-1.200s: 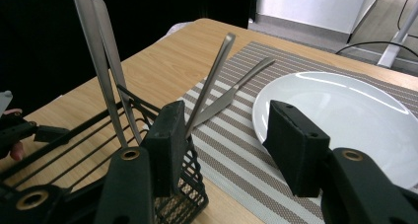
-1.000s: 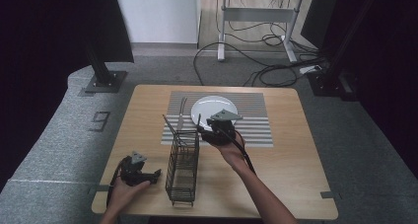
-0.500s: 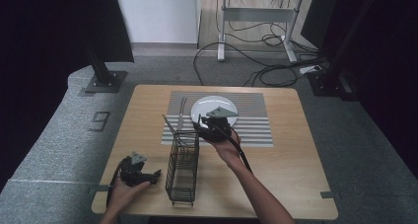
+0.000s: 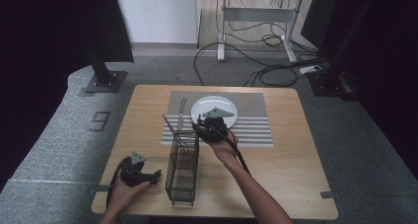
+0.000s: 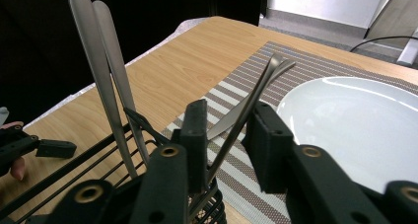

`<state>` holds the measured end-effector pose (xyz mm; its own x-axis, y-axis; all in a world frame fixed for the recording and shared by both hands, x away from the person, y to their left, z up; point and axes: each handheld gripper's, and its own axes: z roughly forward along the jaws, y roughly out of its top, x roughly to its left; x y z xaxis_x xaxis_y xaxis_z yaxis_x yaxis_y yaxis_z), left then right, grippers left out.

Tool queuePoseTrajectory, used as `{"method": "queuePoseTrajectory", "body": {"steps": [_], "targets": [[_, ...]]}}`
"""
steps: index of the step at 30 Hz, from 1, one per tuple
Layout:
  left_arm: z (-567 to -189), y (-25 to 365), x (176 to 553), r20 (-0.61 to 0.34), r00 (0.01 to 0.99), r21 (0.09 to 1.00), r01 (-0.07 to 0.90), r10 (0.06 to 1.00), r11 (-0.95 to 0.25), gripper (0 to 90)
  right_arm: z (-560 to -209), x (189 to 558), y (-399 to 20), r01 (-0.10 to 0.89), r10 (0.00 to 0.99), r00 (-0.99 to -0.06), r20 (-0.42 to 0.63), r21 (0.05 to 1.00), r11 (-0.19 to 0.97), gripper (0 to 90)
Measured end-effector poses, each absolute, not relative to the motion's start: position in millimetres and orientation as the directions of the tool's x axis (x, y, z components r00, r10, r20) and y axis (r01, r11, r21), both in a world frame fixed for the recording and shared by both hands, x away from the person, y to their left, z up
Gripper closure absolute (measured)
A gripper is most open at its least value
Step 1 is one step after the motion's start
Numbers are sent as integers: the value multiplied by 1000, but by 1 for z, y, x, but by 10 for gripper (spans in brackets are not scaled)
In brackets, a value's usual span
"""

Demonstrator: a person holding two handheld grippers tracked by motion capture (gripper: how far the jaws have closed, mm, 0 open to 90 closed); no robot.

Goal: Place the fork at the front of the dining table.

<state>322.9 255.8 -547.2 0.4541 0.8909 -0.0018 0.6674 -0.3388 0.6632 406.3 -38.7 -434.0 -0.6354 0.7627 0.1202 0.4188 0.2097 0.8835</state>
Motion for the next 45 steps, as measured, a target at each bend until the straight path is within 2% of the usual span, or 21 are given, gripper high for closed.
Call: {"method": "queuePoseTrajectory", "body": {"steps": [9, 15, 28, 37, 40, 45], "targets": [[-547, 256, 323, -3, 453, 665, 667, 892, -336, 25, -429, 396, -43, 410, 731, -660, 170, 898, 161, 819], [-547, 256, 323, -3, 452, 666, 667, 892, -336, 25, -424, 382, -36, 355, 713, -692, 113, 913, 200, 824], [-547, 256, 323, -3, 452, 666, 666, 892, -336, 24, -441, 380, -30, 384, 691, -714, 112, 888, 253, 813], [-547, 256, 323, -3, 452, 665, 667, 892, -336, 24, -439, 376, -29, 385, 663, -736, 139, 891, 241, 862], [-547, 256, 323, -3, 453, 665, 667, 892, -336, 24, -436, 372, -29, 353, 667, -737, 105, 902, 248, 864], [-547, 256, 323, -3, 452, 666, 667, 892, -336, 24, -417, 367, -43, 307, 665, -737, 124, 937, 166, 865]]}}
